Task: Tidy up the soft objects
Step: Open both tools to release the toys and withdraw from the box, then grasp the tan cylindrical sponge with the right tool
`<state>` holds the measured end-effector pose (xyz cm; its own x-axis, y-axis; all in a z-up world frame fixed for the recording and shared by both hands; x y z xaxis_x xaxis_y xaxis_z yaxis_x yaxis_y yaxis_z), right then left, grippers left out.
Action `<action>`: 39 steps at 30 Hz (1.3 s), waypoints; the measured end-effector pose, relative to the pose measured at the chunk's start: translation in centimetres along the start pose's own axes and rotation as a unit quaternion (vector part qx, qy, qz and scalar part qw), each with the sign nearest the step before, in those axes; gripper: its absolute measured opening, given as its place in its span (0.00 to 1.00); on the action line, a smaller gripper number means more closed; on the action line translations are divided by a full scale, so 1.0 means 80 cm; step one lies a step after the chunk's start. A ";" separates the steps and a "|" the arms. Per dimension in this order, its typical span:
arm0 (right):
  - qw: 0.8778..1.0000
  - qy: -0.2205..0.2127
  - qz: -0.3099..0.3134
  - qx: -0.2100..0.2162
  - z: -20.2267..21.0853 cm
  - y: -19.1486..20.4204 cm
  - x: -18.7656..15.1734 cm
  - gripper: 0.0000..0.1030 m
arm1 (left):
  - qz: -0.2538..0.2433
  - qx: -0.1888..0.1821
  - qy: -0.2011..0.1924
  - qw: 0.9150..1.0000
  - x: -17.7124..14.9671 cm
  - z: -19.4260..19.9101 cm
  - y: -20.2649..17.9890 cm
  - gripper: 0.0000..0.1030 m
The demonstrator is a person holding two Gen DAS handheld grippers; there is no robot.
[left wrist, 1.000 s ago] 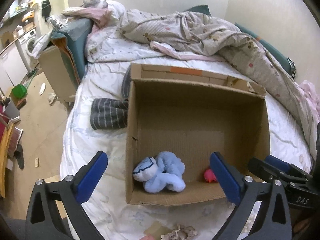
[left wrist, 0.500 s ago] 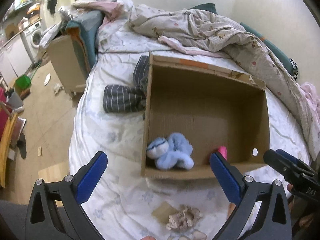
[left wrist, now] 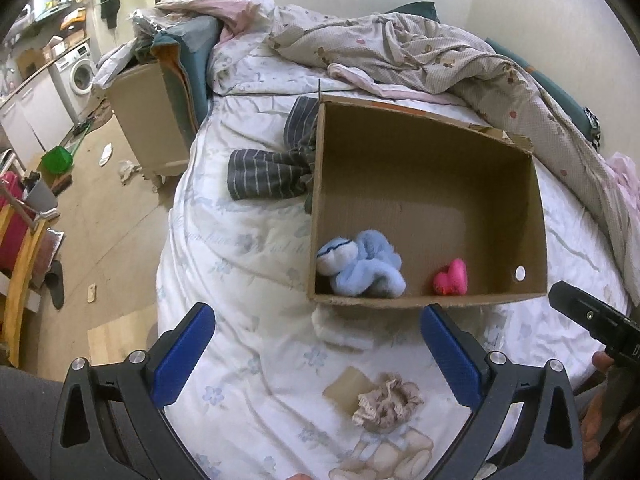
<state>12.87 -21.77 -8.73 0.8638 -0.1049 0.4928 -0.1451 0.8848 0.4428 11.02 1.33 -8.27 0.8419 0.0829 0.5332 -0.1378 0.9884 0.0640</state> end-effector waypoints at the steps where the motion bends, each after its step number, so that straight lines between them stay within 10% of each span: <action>1: 1.000 0.001 -0.001 0.000 0.001 -0.001 -0.002 1.00 | 0.001 0.000 0.002 1.000 -0.002 0.000 0.001 0.99; 18: 0.997 0.026 -0.072 -0.009 -0.006 -0.037 -0.032 1.00 | 0.028 -0.046 0.149 0.987 -0.073 -0.063 -0.018 0.97; 22: 0.996 0.034 -0.080 -0.010 -0.012 -0.041 -0.035 1.00 | 0.010 -0.051 0.180 0.982 -0.091 -0.080 -0.030 0.70; 33: 0.996 0.040 -0.081 -0.009 -0.016 -0.041 -0.036 1.00 | 0.050 -0.075 0.273 0.958 -0.128 -0.143 -0.043 0.33; 39: 0.996 0.039 -0.084 -0.011 -0.015 -0.046 -0.035 1.00 | 0.015 -0.093 0.272 0.958 -0.136 -0.131 -0.063 0.08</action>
<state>11.53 -24.19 -12.65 0.9102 -0.2168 0.3530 0.0139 0.8676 0.4970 8.06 -3.22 -23.25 0.9933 0.1147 0.0113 -0.1125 0.9860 -0.1228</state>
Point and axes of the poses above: each gripper's, at about its wrist camera, not at the fingertips, and z roughly against the way its jaws point, y to its left, x to its top, the point moved 10 cm from there along -z, roughly the way its jaws point, and after that the axes turned 7 degrees about x, right-handed, at the moved point
